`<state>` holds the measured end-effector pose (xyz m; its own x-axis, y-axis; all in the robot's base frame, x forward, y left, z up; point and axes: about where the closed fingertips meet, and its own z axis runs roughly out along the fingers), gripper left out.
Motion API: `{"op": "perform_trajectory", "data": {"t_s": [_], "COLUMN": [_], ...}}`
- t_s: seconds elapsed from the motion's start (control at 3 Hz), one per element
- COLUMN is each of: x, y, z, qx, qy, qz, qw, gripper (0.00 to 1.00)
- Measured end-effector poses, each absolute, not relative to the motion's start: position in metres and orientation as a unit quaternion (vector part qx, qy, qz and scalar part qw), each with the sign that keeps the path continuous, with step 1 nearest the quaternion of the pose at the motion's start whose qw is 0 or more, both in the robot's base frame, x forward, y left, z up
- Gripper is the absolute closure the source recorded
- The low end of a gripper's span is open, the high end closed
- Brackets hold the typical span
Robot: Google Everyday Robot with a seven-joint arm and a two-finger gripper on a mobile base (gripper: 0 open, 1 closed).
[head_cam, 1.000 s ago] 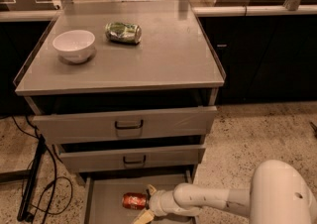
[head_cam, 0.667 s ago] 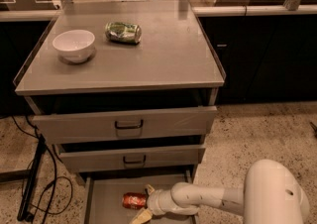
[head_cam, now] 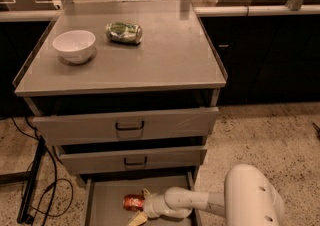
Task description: Pick coke can from bottom drawer and place on counter
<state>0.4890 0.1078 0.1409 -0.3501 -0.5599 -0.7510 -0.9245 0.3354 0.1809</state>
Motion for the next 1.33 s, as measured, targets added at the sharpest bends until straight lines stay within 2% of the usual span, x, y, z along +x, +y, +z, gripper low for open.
{"op": "perform_trajectory", "data": {"t_s": [0.33,0.67,1.33], "x": [0.493,0.4932,0.4931], "y": [0.1116,0.1116,0.1116], "z": [0.1244,0.124,0.124], "qx": [-0.487,-0.487,-0.487], "qy": [0.763,0.763,0.763], "qz": [0.302,0.302,0.302], "qw": [0.298,0.298,0.298], "gripper": [0.0,0.27,0.73]}}
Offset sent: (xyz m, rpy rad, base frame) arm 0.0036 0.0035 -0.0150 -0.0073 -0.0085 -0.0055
